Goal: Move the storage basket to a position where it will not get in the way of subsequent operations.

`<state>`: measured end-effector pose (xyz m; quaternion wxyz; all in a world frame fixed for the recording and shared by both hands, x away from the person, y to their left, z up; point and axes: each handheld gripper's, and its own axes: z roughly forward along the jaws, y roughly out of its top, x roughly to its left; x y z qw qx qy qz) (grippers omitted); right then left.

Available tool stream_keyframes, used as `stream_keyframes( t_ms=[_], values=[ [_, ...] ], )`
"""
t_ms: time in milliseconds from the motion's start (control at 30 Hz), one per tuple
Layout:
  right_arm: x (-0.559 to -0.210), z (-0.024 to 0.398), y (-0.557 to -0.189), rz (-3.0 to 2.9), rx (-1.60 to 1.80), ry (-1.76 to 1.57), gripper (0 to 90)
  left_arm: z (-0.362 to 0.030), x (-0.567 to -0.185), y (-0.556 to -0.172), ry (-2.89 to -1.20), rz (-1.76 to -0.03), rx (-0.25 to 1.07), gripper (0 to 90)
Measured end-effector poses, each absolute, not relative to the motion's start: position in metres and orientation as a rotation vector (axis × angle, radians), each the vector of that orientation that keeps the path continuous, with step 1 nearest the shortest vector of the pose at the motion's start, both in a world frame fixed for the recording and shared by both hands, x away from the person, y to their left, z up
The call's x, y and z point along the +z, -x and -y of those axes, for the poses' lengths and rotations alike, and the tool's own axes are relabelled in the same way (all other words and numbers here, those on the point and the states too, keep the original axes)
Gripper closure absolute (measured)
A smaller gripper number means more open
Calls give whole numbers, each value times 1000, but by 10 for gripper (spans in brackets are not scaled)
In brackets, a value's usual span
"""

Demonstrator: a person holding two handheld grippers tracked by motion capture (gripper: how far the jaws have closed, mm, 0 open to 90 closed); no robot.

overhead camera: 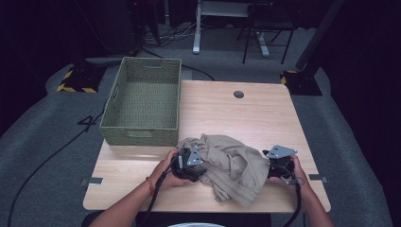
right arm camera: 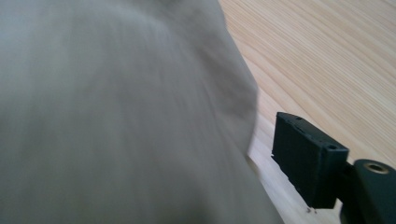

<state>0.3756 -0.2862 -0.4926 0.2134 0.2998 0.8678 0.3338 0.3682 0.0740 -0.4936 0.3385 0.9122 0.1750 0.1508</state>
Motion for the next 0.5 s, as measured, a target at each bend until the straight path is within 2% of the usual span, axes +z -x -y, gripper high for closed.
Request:
stream_keyframes(
  t_ms=[167,333,500],
  values=[
    [-487,310,-362,-2385,932,-856,240,-73,-493,-368,-2387,-468,404,415],
    [-481,330,-343,-2379,910,-889,246,-74,-493,-367,-2390,-477,414,425],
    [-464,328,-320,-2321,1044,-833,276,-77,-493,-367,-2389,-489,419,426]
  ],
)
